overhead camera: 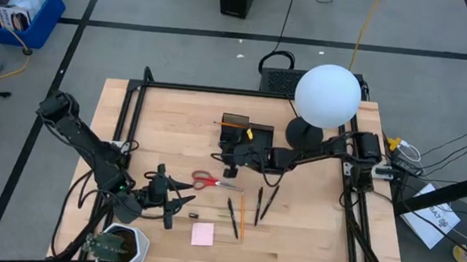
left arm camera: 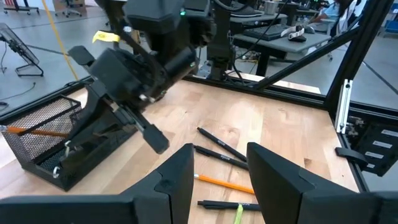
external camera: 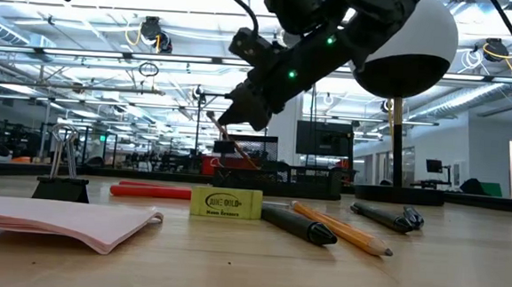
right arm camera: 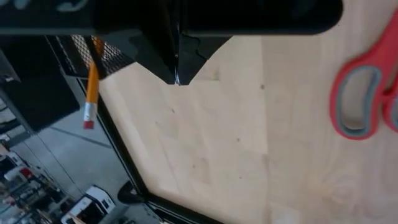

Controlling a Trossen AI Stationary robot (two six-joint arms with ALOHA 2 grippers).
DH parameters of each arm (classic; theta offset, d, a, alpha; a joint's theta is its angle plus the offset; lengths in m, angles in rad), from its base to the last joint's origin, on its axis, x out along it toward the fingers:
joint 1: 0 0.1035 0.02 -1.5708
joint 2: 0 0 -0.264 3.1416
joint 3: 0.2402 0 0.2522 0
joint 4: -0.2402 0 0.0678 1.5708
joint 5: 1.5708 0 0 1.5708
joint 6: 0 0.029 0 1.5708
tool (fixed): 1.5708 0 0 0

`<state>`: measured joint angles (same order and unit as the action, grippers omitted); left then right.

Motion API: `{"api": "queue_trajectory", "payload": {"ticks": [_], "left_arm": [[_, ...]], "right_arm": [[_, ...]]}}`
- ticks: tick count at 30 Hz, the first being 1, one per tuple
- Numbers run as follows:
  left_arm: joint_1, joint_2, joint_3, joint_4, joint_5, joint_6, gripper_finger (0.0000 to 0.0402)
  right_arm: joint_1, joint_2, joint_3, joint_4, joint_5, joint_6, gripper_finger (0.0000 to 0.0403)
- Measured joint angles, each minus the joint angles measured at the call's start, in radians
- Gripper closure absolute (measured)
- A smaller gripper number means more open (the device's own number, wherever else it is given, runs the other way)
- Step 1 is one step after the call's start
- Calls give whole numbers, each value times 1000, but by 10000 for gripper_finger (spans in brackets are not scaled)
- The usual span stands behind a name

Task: Pick and place office supplies into organizer
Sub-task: Put the right black binder clip into the black desk organizer

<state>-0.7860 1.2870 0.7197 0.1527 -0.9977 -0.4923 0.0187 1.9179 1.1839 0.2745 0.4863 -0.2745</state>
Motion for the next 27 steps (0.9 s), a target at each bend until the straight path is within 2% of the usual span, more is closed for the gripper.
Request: {"api": "queue_trajectory", "payload": {"ticks": [19, 24, 27], "left_arm": [[0, 0, 0, 0, 0, -1, 247], [0, 0, 0, 0, 0, 3, 247], [0, 0, 0, 0, 0, 5, 247]], "right_arm": [[-110, 0, 0, -139, -21, 200, 399], [-119, 0, 0, -164, -96, 231, 399], [-117, 0, 0, -164, -98, 232, 399]]}}
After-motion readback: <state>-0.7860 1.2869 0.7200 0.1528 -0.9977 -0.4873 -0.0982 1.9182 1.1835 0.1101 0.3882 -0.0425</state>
